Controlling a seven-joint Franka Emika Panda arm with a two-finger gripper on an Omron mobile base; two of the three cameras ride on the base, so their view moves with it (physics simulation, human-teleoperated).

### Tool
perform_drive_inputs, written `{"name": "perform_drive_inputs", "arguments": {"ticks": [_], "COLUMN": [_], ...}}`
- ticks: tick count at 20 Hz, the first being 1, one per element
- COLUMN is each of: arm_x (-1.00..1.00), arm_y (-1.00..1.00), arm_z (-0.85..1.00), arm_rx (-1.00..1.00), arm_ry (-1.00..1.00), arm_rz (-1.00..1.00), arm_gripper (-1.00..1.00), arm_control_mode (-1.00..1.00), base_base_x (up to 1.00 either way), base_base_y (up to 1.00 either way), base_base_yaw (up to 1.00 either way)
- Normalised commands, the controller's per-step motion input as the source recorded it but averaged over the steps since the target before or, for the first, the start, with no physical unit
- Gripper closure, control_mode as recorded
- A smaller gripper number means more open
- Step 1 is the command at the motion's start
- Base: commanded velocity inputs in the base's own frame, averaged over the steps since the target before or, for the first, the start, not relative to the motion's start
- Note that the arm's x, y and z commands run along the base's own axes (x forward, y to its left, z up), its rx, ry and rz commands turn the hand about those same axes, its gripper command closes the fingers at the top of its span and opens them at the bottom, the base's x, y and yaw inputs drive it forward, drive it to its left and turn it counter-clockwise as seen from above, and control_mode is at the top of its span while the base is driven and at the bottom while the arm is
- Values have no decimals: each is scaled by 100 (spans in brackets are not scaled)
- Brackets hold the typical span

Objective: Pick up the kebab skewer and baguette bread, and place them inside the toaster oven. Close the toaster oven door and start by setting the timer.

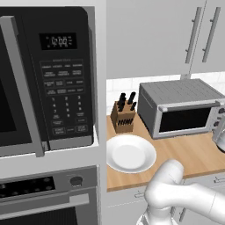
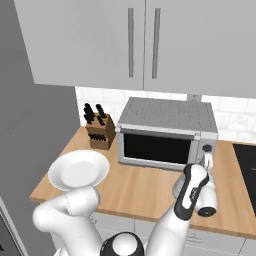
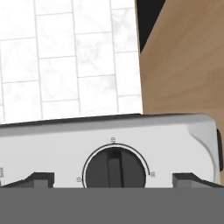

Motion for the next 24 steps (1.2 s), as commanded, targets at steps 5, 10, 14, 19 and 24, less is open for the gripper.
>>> {"name": "perform_drive_inputs", "arguments": {"ticks": [5,10,14,19,24], "arm_x": [14,3,0,0,0], "arm_y": [0,0,0,0,0], "arm_z": [-18,-26,-18,-15,-24], "arm_rx": [0,0,1,3,2], "arm_ry": [0,0,0,0,0], "arm_rz": [0,0,0,0,-1], "arm_gripper": [-100,-100,-100,-100,-100], "arm_control_mode": [-100,-100,-100,-100,-100], "base_base_x": [0,0,0,0,0], "base_base_y": [0,0,0,0,0], "base_base_yaw": [0,0,0,0,0]}}
